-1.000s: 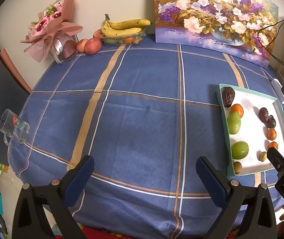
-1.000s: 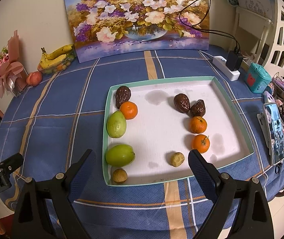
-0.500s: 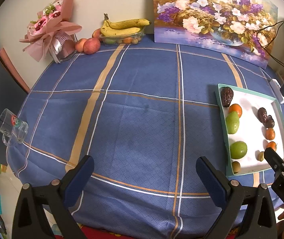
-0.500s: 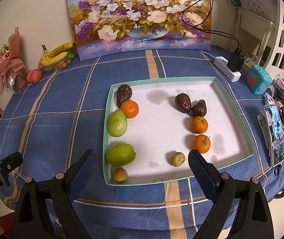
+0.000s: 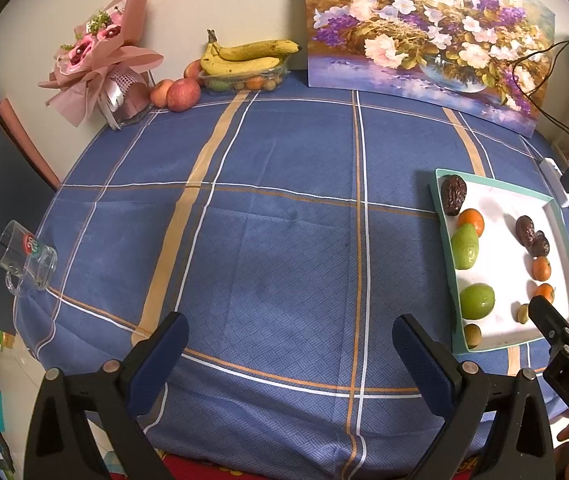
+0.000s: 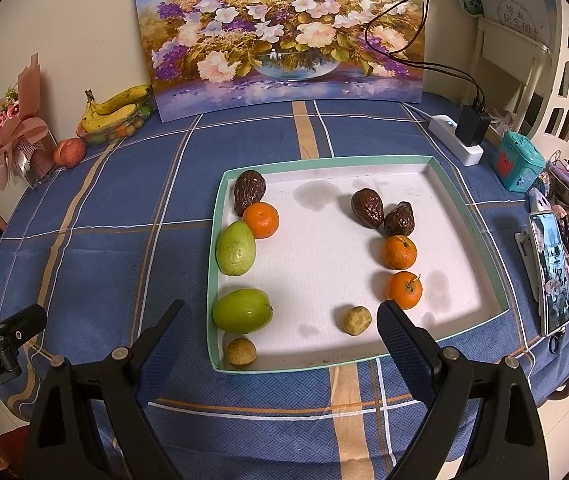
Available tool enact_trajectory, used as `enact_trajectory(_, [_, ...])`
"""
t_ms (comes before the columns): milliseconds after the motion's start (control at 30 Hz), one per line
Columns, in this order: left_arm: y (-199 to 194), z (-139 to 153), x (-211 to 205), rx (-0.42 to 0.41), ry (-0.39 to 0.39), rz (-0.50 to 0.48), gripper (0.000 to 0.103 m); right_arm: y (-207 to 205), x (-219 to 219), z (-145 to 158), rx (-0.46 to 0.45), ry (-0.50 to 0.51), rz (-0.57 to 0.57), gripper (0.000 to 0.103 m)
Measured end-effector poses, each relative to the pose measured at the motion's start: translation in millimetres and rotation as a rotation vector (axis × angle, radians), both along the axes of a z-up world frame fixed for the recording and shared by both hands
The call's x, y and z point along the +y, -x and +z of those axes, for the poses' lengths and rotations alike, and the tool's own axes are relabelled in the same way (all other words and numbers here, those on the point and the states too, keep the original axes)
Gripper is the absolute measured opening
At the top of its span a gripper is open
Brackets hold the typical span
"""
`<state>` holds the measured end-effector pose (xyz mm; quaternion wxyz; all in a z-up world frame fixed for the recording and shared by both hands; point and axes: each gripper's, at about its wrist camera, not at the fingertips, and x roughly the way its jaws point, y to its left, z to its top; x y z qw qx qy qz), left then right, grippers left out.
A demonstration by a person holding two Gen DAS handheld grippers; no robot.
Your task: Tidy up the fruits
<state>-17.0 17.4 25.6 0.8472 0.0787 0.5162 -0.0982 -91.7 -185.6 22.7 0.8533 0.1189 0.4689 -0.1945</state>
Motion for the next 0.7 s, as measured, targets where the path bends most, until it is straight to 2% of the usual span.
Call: enact_trajectory(700, [-0.2,1.4,-0.4,-0.002,-0.002,0.0,0.103,-0.6,0.5,-0.5,0.003,0.0,0.001,0.094])
